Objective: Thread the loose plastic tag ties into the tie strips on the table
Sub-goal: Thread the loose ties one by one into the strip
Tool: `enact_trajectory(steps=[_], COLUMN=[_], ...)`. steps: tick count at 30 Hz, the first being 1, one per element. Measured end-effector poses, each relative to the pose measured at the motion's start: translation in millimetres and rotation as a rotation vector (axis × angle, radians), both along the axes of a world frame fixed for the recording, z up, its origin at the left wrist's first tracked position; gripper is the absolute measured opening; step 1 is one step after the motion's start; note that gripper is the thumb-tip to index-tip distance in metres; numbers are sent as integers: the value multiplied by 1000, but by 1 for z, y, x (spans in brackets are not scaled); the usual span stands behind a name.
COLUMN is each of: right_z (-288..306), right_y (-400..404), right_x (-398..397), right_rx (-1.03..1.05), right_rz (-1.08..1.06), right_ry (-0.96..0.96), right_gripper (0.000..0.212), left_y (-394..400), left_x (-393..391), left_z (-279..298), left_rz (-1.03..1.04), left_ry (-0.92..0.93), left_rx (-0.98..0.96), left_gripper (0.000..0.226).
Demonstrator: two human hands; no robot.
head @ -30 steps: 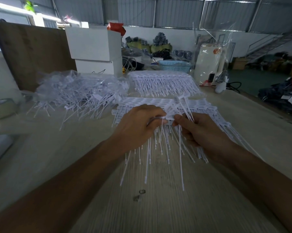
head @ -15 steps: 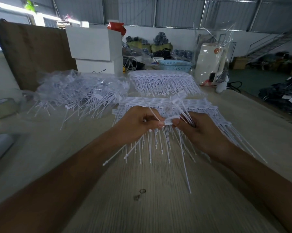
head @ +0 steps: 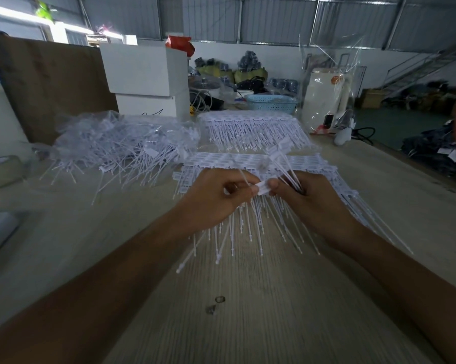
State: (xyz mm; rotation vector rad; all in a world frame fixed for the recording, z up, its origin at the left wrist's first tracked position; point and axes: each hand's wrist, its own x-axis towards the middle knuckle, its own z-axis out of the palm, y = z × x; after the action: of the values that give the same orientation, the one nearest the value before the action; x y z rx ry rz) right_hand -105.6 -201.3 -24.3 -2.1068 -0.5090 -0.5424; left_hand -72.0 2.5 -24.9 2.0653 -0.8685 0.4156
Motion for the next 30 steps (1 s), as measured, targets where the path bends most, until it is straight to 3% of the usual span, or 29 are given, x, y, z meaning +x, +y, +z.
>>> enact_trajectory(steps=[4, 18, 25, 30], right_z=[-2, -8, -3, -1], right_y=[-2, 3, 2, 0], right_x=[4, 1, 0, 4], right_rx=[-78, -227, -2, 142], right_rz=[-11, -87, 9, -45], right_ry=[3, 62, 147, 229], right_gripper=[38, 37, 33, 28], left_y=[1, 3, 1, 0], left_x=[6, 5, 2, 1], left_z=[-4, 0, 5, 3], left_rz=[25, 101, 112, 59], left_ry=[-38, -78, -62, -44], left_rx=[-79, -113, 76, 140], left_gripper=[13, 12, 34, 45])
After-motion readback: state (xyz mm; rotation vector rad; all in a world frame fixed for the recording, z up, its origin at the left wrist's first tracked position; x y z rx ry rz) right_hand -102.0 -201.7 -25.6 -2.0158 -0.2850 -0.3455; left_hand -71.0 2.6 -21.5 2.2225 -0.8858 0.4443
